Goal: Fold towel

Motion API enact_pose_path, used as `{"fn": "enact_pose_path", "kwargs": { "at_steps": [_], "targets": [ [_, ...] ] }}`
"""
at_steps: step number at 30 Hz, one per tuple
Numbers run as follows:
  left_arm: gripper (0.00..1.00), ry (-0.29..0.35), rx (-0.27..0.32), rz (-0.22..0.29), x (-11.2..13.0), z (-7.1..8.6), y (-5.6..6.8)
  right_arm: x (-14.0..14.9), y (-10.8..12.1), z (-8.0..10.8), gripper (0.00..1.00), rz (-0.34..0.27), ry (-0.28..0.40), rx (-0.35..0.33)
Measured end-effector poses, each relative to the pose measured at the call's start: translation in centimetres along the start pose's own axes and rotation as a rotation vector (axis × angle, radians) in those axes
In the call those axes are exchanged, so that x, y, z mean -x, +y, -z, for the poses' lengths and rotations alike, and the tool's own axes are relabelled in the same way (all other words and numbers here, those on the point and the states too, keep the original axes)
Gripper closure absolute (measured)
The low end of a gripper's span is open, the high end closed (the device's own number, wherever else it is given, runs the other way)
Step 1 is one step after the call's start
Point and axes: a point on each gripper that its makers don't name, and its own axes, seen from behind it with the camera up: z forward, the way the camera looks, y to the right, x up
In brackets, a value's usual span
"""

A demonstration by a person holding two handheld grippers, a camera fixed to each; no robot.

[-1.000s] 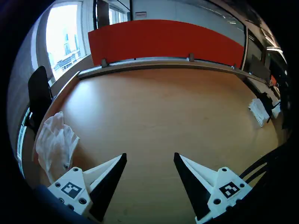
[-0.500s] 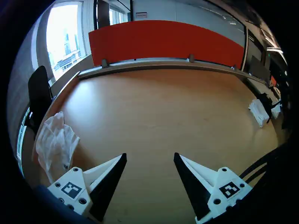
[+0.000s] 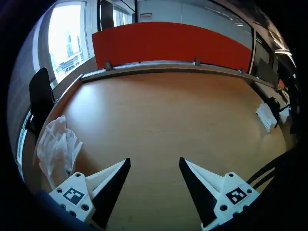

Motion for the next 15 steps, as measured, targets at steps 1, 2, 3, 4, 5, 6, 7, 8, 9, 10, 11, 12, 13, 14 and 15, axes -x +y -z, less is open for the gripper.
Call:
{"fn": "enact_pose_path", "kwargs": {
  "at_steps": [1, 2, 3, 4, 5, 6, 7, 8, 9, 10, 11, 12, 13, 14, 15],
  "targets": [
    [0.07, 0.001, 0.0, -0.001, -0.1, 0.0, 0.0, -0.1, -0.2, 0.0, 0.08, -0.002, 0.006, -0.004],
    [0.06, 0.003, 0.0, -0.001, -0.1, 0.1, 0.0, -0.3, -0.3, 0.1, 0.08, -0.004, 0.011, -0.007],
    [0.07, 0.004, 0.0, -0.001, -0.1, 0.1, -0.1, -0.4, -0.5, 0.1, 0.08, -0.007, 0.016, -0.011],
    [0.07, 0.004, -0.001, -0.002, -0.2, 0.1, -0.1, -0.6, -0.7, 0.2, 0.08, -0.013, 0.022, -0.015],
    [0.07, 0.005, -0.001, -0.002, -0.2, 0.2, -0.1, -0.7, -0.9, 0.2, 0.08, -0.018, 0.027, -0.019],
    [0.07, 0.006, -0.001, -0.002, -0.2, 0.2, -0.1, -0.9, -1.1, 0.2, 0.08, -0.023, 0.033, -0.023],
    [0.07, 0.006, -0.002, -0.002, -0.3, 0.2, -0.1, -1.0, -1.3, 0.3, 0.08, -0.028, 0.041, -0.029],
    [0.07, 0.007, -0.002, -0.002, -0.3, 0.2, -0.1, -1.2, -1.6, 0.4, 0.08, -0.033, 0.047, -0.035],
    [0.07, 0.008, -0.003, -0.001, -0.3, 0.2, -0.1, -1.3, -1.8, 0.5, 0.08, -0.038, 0.054, -0.04],
    [0.07, 0.009, -0.003, -0.001, -0.4, 0.2, -0.1, -1.5, -2.1, 0.7, 0.08, -0.044, 0.062, -0.045],
    [0.07, 0.011, -0.003, 0.0, -0.4, 0.2, -0.1, -1.6, -2.3, 0.8, 0.08, -0.049, 0.069, -0.05],
    [0.07, 0.012, -0.003, 0.001, -0.5, 0.2, 0.0, -1.8, -2.6, 0.9, 0.08, -0.055, 0.077, -0.053],
    [0.07, 0.013, -0.003, 0.001, -0.6, 0.2, 0.0, -2.0, -2.7, 1.0, 0.08, -0.065, 0.086, -0.055],
    [0.07, 0.015, -0.002, 0.001, -0.6, 0.2, 0.0, -2.3, -2.9, 1.1, 0.08, -0.074, 0.094, -0.057],
    [0.06, 0.016, -0.002, 0.002, -0.7, 0.2, 0.0, -2.5, -3.1, 1.1, 0.08, -0.085, 0.103, -0.059]
  ]
}}
